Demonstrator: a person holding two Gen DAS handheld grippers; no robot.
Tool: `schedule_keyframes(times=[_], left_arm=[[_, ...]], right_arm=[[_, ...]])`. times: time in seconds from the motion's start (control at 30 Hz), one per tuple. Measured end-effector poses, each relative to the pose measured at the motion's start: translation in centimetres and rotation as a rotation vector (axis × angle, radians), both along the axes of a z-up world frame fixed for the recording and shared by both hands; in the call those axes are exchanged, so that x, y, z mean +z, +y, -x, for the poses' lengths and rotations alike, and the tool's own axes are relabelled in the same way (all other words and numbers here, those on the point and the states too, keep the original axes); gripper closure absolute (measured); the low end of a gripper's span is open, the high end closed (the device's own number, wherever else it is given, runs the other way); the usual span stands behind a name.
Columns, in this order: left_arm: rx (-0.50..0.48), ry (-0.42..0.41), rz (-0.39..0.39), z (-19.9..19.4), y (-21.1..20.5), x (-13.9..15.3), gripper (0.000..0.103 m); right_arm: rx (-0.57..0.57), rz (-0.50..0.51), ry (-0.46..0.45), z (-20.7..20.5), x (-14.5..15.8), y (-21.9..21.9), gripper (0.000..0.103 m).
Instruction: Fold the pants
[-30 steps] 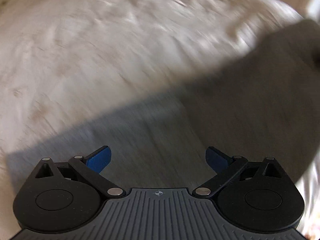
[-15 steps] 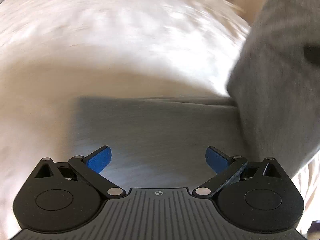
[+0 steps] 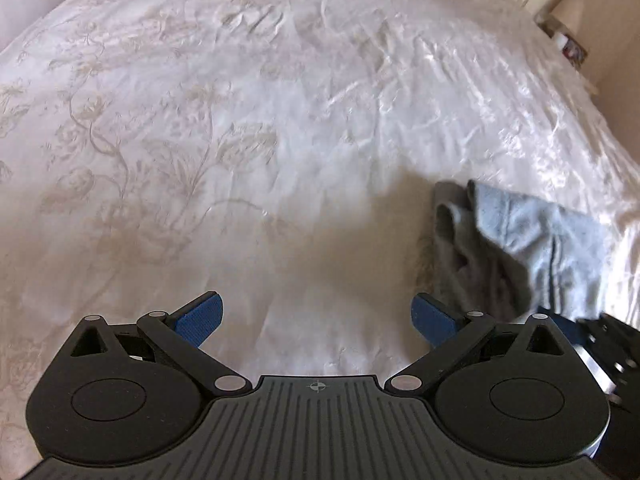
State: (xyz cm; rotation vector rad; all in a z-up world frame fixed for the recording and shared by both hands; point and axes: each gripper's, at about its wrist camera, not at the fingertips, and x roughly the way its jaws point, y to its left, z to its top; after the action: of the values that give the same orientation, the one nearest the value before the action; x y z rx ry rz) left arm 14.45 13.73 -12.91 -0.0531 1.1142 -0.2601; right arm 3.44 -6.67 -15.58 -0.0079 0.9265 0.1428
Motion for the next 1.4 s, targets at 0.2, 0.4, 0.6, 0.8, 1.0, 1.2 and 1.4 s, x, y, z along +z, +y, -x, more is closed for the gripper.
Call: schedule_keyframes(times=[0.2, 0.4, 0.6, 0.8, 1.0, 1.2, 1.4], left_arm=[[-0.106, -0.061, 0.066, -0.4, -4.4, 1.6, 0.001], [-0.340, -0.046, -0.002, -0.2, -12.0, -1.2, 0.001], [-0.222, 0.196, 0.015, 0.6, -9.7, -8.6, 0.000], [-0.248, 0.103, -0.022, 2.0, -9.8, -5.2, 0.000], [-0.325, -0.006, -0.015, 2.0, -12.4, -3.0, 0.000], [-0.253, 0.161, -0.080, -0.1, -12.2, -7.8, 0.000], [-0.268, 0.065, -0.044, -0.8, -12.3, -4.0, 0.000]], right_arm=[[-0.078, -0.080, -0.086, 1.7, 3.7, -5.4, 0.045], [-0.239, -0.075, 0.051, 1.8, 0.3, -10.5, 0.077], [-0.315, -0.145, 0.224, 5.6, -3.5, -13.4, 0.081], [-0.326, -0.245, 0.137, 10.5, -0.4, -16.0, 0.079], [-0.447, -0.256, 0.097, 10.6, -1.0, -20.5, 0.078], [-0.500, -0.223, 0.283, 10.4, -4.9, -22.1, 0.082], [-0.465, -0.234, 0.119, 9.2, -0.9, -23.7, 0.078]])
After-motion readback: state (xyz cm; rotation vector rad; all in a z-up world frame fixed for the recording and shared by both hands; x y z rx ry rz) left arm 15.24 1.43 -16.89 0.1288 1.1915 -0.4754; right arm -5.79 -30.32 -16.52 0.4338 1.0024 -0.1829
